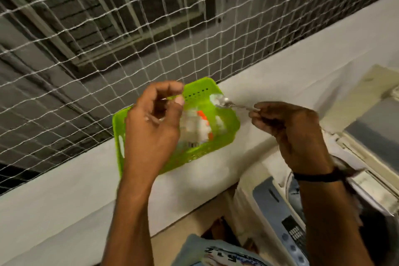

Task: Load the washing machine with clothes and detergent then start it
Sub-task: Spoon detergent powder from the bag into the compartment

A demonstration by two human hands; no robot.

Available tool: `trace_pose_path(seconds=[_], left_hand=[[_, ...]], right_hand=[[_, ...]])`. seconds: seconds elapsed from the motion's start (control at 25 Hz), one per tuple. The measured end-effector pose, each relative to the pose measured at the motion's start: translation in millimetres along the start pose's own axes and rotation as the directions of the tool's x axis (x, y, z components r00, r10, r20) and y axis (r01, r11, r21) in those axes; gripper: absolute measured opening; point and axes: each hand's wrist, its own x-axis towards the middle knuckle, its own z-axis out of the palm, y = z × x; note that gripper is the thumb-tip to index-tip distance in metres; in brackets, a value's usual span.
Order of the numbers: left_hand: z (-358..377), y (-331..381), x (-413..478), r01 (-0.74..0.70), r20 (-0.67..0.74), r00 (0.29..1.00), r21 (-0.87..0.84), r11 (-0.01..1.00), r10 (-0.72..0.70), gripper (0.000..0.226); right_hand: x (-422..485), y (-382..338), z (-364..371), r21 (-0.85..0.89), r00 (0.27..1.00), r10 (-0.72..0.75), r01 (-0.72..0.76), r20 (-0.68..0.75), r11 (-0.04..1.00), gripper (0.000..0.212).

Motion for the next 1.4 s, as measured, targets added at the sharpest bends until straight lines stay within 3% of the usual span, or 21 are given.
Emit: trace_pose_path(seconds=[0.16, 0.2, 0.28, 0.32, 0.4, 0.48, 0.56, 0.68, 0.88, 1.0, 1.12, 1.28, 1.4], left_hand=[[-42.4, -32.0, 3.8, 0.091, 0.031, 0.995, 0.223, 0.971, -0.1, 0.017], [-48.1, -39.0, 3.8, 0.088, 0.068, 0.992, 0.281, 0.956, -0.111, 0.019], [-53.9, -49.6, 1.7, 0.031, 0.151, 0.983, 0.418, 0.908, -0.104, 0.028], [-54.9, -54.9, 0.8, -0.001, 0.193, 0.975, 0.487, 0.873, -0.107, 0.035], [-53.8, -61.2, -1.0, -0.01, 0.26, 0.946, 0.619, 0.785, -0.193, 0.043], [-48.9, -60.1, -2.6, 0.012, 0.304, 0.887, 0.737, 0.675, -0.347, 0.041], [-45.8, -61.7, -2.7, 0.023, 0.33, 0.837, 0.775, 0.631, -0.436, 0.035], [-47.3, -63.8, 0.4, 0.041, 0.363, 0.828, 0.719, 0.693, -0.426, 0.023], [-53.2, -63.9, 0.8, 0.05, 0.379, 0.838, 0.663, 0.747, -0.392, 0.018], [-55.1, -65.8, 0.7, 0.042, 0.386, 0.847, 0.637, 0.77, -0.365, 0.019], [-53.9, -66.1, -1.2, 0.037, 0.38, 0.862, 0.61, 0.791, -0.334, 0.02], [-54.3, -68.7, -3.4, 0.063, 0.364, 0.871, 0.585, 0.809, -0.331, 0.022], [-58.1, -70.9, -2.3, 0.09, 0.35, 0.877, 0.551, 0.829, -0.328, 0.026]], right_hand=[[8.4, 11.8, 51.0, -0.371, 0.986, -0.069, 0.121, 0.151, 0.921, 0.019], [12.6, 15.8, 60.0, -0.535, 0.98, -0.093, 0.174, 0.174, 0.827, 0.015], [17.3, 22.7, 74.6, -0.817, 0.958, -0.159, 0.286, 0.238, 0.5, 0.015], [17.0, 25.3, 81.9, -0.89, 0.942, -0.216, 0.318, 0.257, 0.327, 0.017], [14.7, 28.0, 95.4, -0.929, 0.906, -0.329, 0.332, 0.266, 0.162, 0.03], [15.6, 29.3, 99.9, -0.953, 0.912, -0.338, 0.285, 0.235, 0.106, 0.043], [17.7, 29.7, 99.1, -0.967, 0.941, -0.264, 0.242, 0.214, 0.079, 0.038], [15.6, 23.6, 101.3, -0.97, 0.953, -0.226, 0.227, 0.202, 0.089, 0.024], [21.4, 26.0, 106.6, -0.989, 0.985, -0.082, 0.149, 0.149, -0.015, 0.032], [23.8, 22.8, 115.8, -0.989, 0.991, 0.104, 0.068, 0.082, 0.131, 0.047], [32.1, 36.0, 126.7, -0.976, 0.949, 0.293, 0.054, 0.115, 0.209, 0.038], [33.5, 45.1, 133.3, -0.86, 0.927, 0.359, -0.095, 0.108, 0.502, 0.036], [31.1, 39.2, 132.4, -0.772, 0.91, 0.402, -0.186, 0.097, 0.607, 0.024]])
